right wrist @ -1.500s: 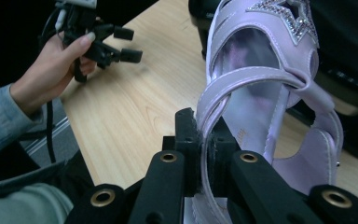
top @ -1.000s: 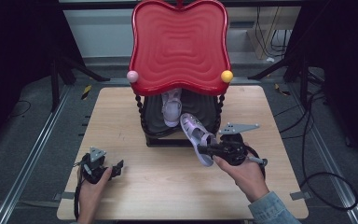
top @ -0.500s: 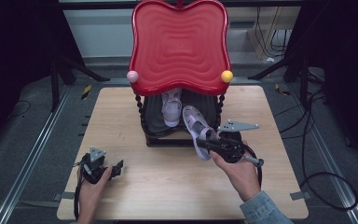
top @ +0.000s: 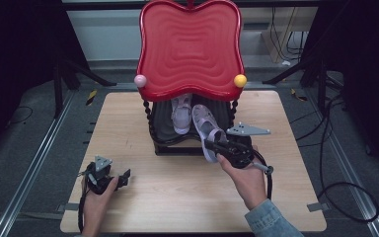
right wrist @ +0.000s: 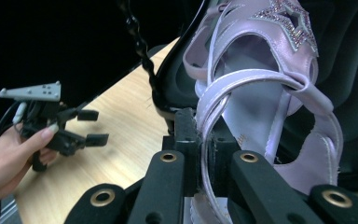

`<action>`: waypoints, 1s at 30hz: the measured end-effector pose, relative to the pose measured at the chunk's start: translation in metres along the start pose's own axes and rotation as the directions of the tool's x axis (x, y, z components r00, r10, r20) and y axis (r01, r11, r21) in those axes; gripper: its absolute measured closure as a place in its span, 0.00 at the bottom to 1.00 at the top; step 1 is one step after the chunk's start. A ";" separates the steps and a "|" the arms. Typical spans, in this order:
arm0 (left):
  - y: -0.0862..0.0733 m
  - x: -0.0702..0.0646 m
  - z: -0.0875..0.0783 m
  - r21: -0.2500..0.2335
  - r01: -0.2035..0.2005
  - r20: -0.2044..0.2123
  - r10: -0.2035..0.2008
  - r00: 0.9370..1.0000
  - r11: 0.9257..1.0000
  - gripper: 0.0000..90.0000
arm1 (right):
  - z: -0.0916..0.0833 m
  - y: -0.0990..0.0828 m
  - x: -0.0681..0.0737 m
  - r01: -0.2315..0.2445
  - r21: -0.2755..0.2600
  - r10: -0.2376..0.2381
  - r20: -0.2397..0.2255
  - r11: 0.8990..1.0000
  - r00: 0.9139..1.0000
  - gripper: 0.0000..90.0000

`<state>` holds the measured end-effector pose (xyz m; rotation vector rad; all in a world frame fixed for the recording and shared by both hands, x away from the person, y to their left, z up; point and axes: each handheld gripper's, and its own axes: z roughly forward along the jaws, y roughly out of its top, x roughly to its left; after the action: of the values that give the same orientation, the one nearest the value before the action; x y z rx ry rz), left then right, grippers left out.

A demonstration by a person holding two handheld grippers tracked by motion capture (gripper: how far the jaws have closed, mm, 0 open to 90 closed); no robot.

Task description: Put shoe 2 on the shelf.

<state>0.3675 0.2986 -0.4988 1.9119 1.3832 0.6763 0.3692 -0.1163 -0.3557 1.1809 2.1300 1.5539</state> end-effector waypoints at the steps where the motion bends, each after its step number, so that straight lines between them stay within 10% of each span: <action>1: 0.000 0.000 0.000 0.001 0.001 -0.001 -0.001 1.000 1.000 0.10 | 0.001 0.000 0.000 -0.001 -0.006 0.001 0.007 1.000 1.000 0.96; 19: 0.000 0.000 0.000 0.000 0.000 0.004 0.000 1.000 1.000 0.10 | 0.029 0.001 0.004 0.022 -0.073 -0.011 0.151 0.997 0.988 0.96; 30: 0.000 0.000 0.001 0.000 0.006 0.011 -0.006 1.000 1.000 0.10 | 0.057 0.007 0.008 0.086 -0.099 -0.055 0.279 0.991 0.959 0.96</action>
<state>0.3678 0.2989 -0.4995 1.9084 1.3816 0.6625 0.4026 -0.0711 -0.3701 1.1923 1.8623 1.3667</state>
